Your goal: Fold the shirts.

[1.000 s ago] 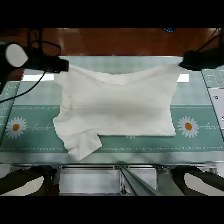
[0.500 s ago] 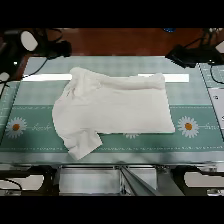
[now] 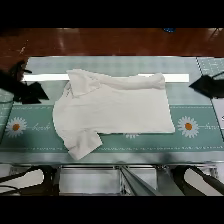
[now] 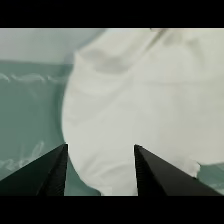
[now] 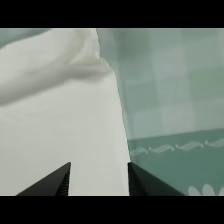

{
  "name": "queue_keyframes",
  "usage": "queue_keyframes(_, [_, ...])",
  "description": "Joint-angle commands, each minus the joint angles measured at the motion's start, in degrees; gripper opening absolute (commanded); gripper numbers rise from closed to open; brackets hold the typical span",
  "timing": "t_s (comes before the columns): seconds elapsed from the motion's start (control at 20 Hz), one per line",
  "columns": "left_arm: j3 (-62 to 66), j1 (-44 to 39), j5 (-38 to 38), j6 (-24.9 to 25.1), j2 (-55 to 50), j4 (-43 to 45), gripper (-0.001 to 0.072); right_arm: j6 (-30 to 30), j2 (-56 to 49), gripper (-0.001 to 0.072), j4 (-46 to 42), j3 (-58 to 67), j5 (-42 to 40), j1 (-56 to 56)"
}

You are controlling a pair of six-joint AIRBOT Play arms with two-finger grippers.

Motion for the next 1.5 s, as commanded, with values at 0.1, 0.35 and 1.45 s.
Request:
queue_keyframes(0.1, [-27.9, 13.7, 3.3, 6.9, 18.0, -9.6, 0.0500, -2.4, 16.5, 0.0410, 10.2, -27.2, -5.4, -2.2])
queue_keyframes(0.35, [-38.8, 17.6, 6.3, 9.1, 18.3, -13.7, 0.0501, -5.7, 22.5, 0.0409, 16.3, -35.9, -3.0, -2.2])
queue_keyframes(1.45, [-38.7, 3.2, 19.2, 7.4, 8.1, -16.6, 0.0094, -4.5, 22.6, 0.0409, 18.7, -34.5, -1.6, -2.6])
